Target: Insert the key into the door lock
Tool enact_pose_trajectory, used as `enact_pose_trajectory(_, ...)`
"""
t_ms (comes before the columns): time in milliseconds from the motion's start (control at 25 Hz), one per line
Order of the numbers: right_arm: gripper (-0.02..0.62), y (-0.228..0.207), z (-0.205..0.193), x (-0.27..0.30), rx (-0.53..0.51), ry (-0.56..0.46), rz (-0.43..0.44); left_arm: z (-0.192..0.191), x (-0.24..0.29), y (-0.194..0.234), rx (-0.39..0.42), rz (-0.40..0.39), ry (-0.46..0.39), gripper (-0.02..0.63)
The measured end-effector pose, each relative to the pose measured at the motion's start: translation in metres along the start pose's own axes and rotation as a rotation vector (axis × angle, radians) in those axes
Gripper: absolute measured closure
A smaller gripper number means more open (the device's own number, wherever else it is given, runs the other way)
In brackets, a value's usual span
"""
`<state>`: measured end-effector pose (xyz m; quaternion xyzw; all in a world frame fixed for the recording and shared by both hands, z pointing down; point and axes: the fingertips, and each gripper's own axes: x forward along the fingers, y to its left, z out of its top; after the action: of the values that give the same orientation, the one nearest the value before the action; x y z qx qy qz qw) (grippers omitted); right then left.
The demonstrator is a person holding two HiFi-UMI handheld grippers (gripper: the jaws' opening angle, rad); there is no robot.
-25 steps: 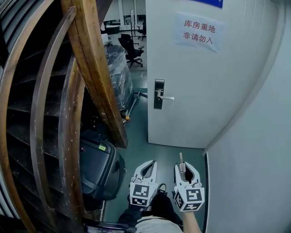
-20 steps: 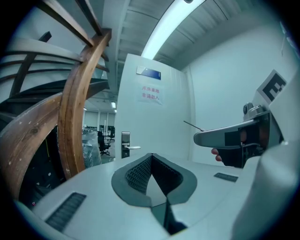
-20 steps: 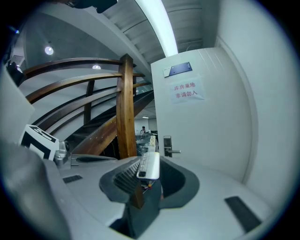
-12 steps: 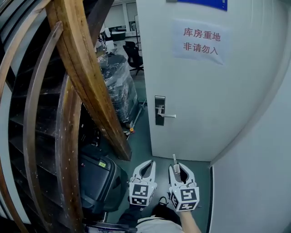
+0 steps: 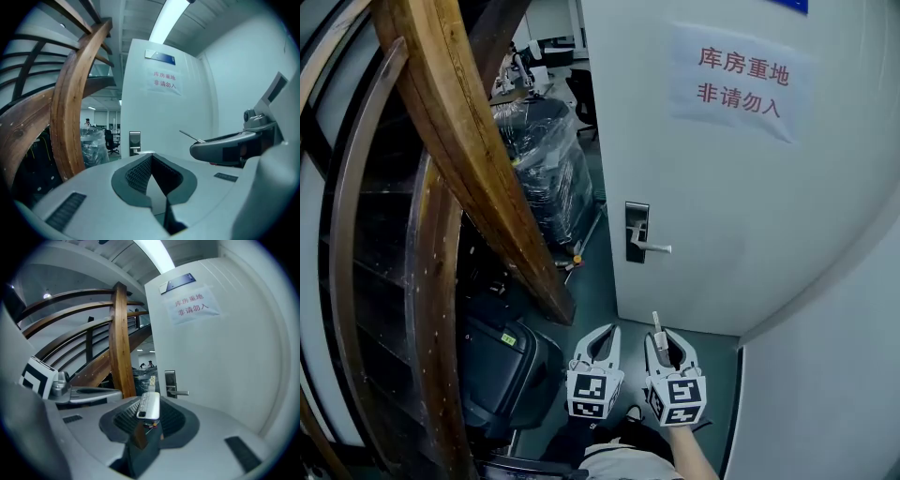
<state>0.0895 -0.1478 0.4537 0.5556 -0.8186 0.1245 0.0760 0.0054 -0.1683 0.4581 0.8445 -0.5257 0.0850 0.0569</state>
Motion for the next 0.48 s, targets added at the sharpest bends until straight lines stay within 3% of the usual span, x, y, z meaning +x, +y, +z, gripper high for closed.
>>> enact_pose_trajectory(480, 0.483, -0.014, -0.047, 0.108, -0.013, 0.100, -0.039, -0.056, 0.038, 0.047, -0.026, -0.001, 0.054, 0.603)
